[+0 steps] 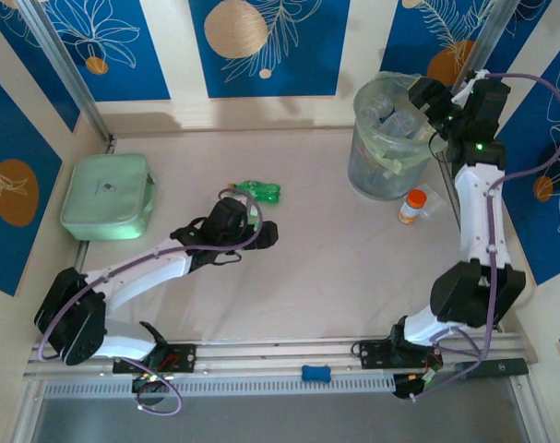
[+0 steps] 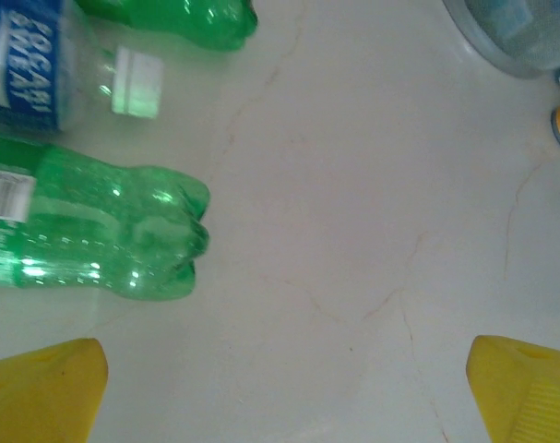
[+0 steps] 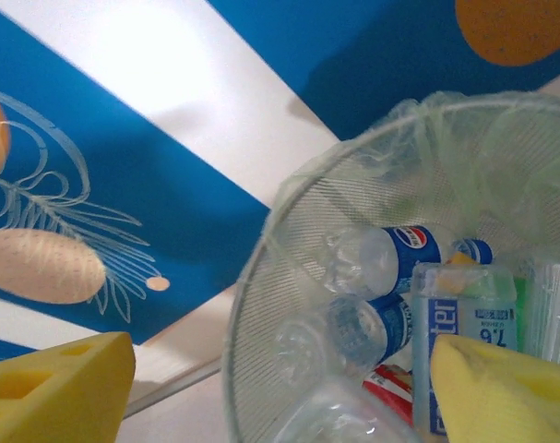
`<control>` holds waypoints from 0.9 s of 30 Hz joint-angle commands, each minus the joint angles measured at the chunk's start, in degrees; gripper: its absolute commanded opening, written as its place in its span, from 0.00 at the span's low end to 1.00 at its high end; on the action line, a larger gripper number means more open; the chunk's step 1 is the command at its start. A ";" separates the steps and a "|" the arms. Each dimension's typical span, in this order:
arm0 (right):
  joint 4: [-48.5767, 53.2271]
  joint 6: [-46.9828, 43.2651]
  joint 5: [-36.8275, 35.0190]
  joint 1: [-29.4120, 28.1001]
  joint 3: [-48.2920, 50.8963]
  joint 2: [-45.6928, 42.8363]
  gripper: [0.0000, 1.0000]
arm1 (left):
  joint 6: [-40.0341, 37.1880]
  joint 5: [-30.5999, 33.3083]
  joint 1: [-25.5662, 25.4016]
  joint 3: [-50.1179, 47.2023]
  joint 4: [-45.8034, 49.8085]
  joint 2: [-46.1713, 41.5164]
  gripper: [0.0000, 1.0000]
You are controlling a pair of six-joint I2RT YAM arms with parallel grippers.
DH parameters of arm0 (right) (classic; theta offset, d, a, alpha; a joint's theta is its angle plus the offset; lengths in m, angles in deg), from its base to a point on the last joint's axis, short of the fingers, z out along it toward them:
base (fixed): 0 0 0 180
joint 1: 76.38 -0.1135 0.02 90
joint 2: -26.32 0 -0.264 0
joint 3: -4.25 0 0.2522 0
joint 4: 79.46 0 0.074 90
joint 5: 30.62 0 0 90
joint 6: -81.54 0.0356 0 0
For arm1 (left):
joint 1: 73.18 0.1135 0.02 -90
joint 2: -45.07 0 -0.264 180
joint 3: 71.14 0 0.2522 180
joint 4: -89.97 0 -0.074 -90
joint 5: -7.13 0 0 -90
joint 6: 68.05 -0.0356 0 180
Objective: Put the plastic bottles in the bin
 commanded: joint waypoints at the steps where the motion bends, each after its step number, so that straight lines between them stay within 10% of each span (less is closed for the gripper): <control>1: -3.48 -2.43 -0.01 -2.69 6.61 -5.27 0.94 | 1.25 6.51 0.01 -0.87 1.95 -2.89 0.99; 27: -5.65 -6.73 -11.50 -37.86 38.80 -20.02 0.99 | 31.29 17.79 6.06 1.28 9.18 4.30 0.99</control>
